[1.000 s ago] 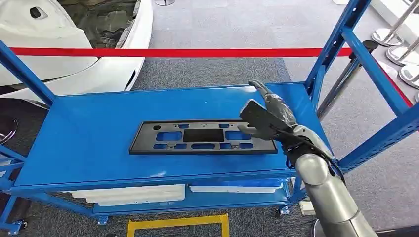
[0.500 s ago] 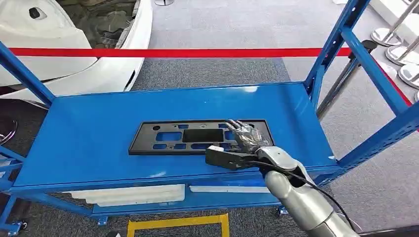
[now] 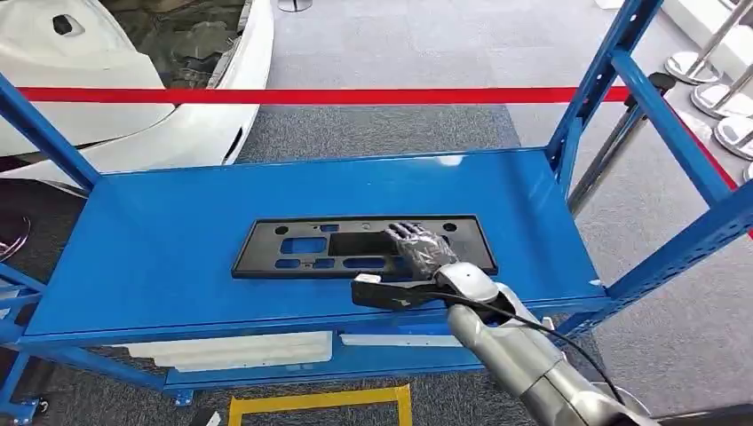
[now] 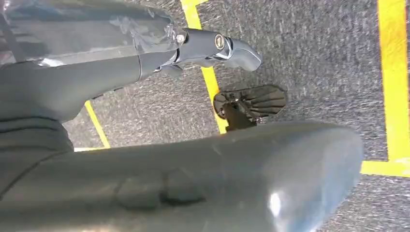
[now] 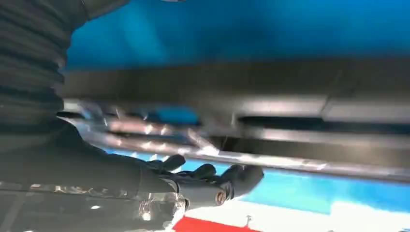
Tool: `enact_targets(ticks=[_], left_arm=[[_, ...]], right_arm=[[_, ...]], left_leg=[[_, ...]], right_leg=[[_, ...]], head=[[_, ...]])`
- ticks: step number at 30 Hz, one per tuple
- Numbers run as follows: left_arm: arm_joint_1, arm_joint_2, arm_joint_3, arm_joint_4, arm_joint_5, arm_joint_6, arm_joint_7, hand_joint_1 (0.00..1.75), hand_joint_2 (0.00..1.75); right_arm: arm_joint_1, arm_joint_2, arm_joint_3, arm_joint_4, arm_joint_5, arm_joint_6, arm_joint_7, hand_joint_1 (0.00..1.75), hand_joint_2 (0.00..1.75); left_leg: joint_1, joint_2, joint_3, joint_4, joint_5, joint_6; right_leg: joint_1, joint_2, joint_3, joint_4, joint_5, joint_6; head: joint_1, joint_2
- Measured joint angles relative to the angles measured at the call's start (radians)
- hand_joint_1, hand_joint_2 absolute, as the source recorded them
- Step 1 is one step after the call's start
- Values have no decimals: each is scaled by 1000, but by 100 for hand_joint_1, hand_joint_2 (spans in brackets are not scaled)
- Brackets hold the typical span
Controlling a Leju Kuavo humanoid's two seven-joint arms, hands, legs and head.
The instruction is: Take the parts from the cabinet and place them on the table.
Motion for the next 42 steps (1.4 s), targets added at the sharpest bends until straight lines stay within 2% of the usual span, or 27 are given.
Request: enact_targets(ticks=[5,12,21,22,27,35,42], left_arm=[[7,0,0,0,8,3,-5,0,0],[13,0,0,0,10,3,-10,0,0],[13,0,0,0,10,1,-10,0,0],[13,0,0,0,10,1,-10,0,0],[13,0,0,0,9,1,-10,0,0],[13,0,0,0,8,-2,-14,0,0],[11,0,0,0,-1,-5,-29,0,0]], right_arm=[[-46,0,0,62,26,-38,20,0,175],[-88,-11,-9,96,86,-122,85,0,175],[-109,-29,-28,109,97,-130,92,0,175],[-109,-30,-30,111,97,-130,92,175,175],[-109,-32,-32,119,114,-138,96,175,175],[-103,-36,-65,113,94,-128,25,175,175],[-81,-39,-107,-7,3,-27,-8,175,175]], left_leg=[[0,-1,1,0,0,0],[-1,-1,1,0,0,0],[-1,-1,1,0,-1,1],[-1,-1,1,0,-1,1],[-1,-1,2,0,-1,1],[-1,-1,2,0,-1,1],[-1,-1,2,0,-1,1]], right_leg=[[0,0,3,-1,0,0],[0,0,3,-2,0,1],[0,0,3,-2,0,1],[0,0,3,-2,0,1],[0,0,3,-2,0,1],[0,0,3,-2,0,1],[0,0,3,-2,0,1]], head=[[3,0],[2,0],[3,0],[2,0],[2,0],[2,0],[2,0]])
